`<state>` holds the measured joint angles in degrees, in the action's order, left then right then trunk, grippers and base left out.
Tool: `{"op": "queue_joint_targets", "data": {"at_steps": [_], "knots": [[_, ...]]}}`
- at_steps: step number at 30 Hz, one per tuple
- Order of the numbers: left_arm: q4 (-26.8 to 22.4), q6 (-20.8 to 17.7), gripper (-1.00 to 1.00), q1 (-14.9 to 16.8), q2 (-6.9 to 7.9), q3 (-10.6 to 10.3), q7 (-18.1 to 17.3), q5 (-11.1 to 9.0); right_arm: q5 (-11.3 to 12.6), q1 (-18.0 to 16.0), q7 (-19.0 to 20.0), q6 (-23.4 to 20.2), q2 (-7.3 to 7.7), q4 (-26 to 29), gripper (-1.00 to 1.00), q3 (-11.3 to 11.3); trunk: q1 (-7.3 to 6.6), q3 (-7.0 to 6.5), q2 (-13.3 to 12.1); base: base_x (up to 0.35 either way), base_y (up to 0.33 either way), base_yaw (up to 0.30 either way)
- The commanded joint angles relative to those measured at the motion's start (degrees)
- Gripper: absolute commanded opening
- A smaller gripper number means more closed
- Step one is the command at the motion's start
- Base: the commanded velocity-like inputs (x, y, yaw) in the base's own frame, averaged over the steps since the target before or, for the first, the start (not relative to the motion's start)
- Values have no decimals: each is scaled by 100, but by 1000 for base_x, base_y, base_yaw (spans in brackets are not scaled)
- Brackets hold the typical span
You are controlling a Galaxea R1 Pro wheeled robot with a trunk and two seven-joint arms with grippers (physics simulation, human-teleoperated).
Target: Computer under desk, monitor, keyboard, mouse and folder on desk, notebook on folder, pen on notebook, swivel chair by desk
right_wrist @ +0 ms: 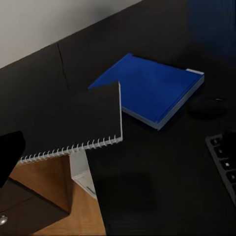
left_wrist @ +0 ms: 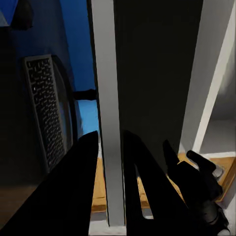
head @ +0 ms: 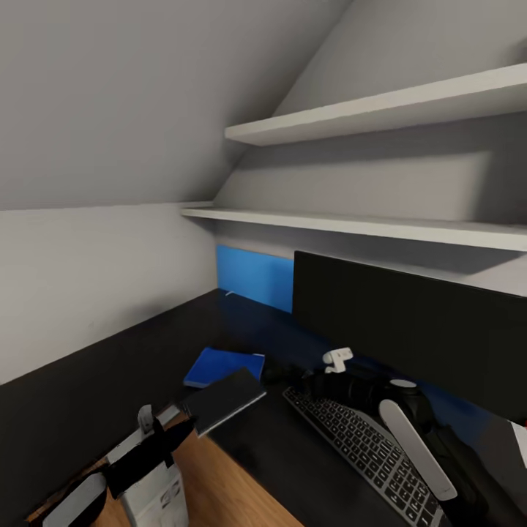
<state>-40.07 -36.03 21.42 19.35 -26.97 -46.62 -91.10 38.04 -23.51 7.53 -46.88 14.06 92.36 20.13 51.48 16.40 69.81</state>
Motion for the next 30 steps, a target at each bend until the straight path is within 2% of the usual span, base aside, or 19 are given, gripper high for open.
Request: {"op": "queue_joint_targets", "data": {"at_steps": [1, 6, 7, 8, 10, 11, 14, 15, 18, 24, 26, 30], "knots": [[-9, -86, -100, 42, 38, -25, 78, -46, -33, 10, 31, -19, 23, 1, 100, 9, -22, -11, -37, 0, 0, -259], [-35, -443, -100, 481, 135, -20, 564, -42, -33, 92, 30, -18, 130, 1, 100, 31, -132, -103, -237, 0, 0, -279], [-41, -691, -100, 851, 167, -19, 871, -40, -33, 104, 29, -45, 161, 1, 100, 23, -154, -123, -277, 0, 0, -295], [-41, -691, -100, 851, 167, -19, 871, -40, -33, 104, 29, -45, 161, 1, 100, 23, -176, -143, -317, 0, 0, -295], [-25, -778, -100, 1042, 182, -18, 953, -41, -33, 107, 29, -56, 164, 1, 100, 20, -220, -183, -398, 0, 0, -296], [4, -864, -100, 1295, 290, -11, 1150, -42, -33, 112, 29, -71, 165, 1, 100, 23, -242, -201, -438, 0, 0, -276], [8, -864, -100, 1312, 368, -1, 1170, -45, -33, 119, 29, -72, 162, 1, 100, 83, -308, -257, -558, 0, 0, -223], [18, -865, -100, 1318, 468, 14, 1182, -52, -33, 120, 29, -57, 164, 1, 100, 298, -330, -275, -598, 0, 0, -63], [23, -869, -100, 1317, 582, 22, 1188, -54, -33, 117, 36, -58, 166, 1, 100, 448, -396, -329, -719, 0, 0, -34], [25, -885, -100, 1321, 754, 20, 1190, -53, -33, 117, 39, -66, 163, 1, 100, 507, -528, -437, -959, 0, 0, -10], [26, -910, -100, 1331, 833, 18, 1190, -49, -33, 118, 36, -71, 161, 1, 100, 517, -528, -437, -959, 0, 0, -3], [26, -916, -100, 1331, 890, 15, 1196, -44, -33, 118, 32, -72, 160, 1, 100, 523, -528, -437, -959, 0, 0, -2]]}}
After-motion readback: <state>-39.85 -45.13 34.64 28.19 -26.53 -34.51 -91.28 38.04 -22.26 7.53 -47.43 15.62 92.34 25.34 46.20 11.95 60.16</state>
